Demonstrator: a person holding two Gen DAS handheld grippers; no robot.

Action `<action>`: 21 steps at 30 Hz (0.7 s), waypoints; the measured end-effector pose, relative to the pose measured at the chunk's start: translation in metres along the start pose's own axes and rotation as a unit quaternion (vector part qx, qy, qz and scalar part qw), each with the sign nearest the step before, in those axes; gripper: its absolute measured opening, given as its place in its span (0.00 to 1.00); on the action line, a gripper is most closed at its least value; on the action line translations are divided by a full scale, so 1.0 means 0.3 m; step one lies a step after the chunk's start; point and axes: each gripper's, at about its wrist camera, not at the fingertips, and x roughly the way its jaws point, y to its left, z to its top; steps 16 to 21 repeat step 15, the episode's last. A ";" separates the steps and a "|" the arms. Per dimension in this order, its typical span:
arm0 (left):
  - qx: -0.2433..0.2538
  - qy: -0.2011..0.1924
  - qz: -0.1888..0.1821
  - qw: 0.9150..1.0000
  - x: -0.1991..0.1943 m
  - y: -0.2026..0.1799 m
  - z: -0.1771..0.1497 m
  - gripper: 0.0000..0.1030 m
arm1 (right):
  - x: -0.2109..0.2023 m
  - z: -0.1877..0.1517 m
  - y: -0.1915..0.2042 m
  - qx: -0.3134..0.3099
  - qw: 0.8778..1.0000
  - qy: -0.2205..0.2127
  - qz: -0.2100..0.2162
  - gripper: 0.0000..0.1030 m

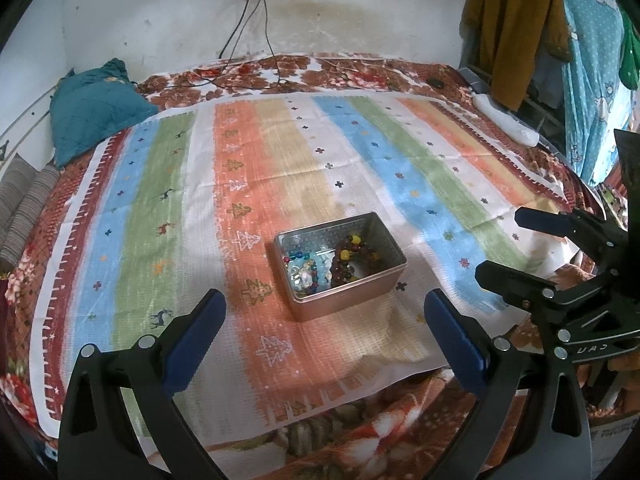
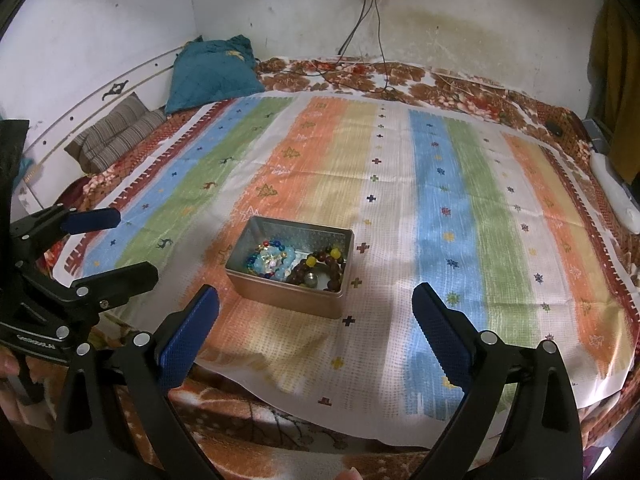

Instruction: Organize jewelry

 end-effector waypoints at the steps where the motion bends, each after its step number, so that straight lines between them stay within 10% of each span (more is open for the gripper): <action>1: 0.000 -0.001 -0.005 1.000 0.000 -0.002 0.000 0.95 | -0.001 0.001 -0.001 0.001 1.000 0.000 0.000 0.95; 21: -0.006 0.004 -0.002 1.000 0.006 0.000 -0.003 0.95 | 0.005 -0.007 0.000 0.001 1.000 0.001 -0.002 0.95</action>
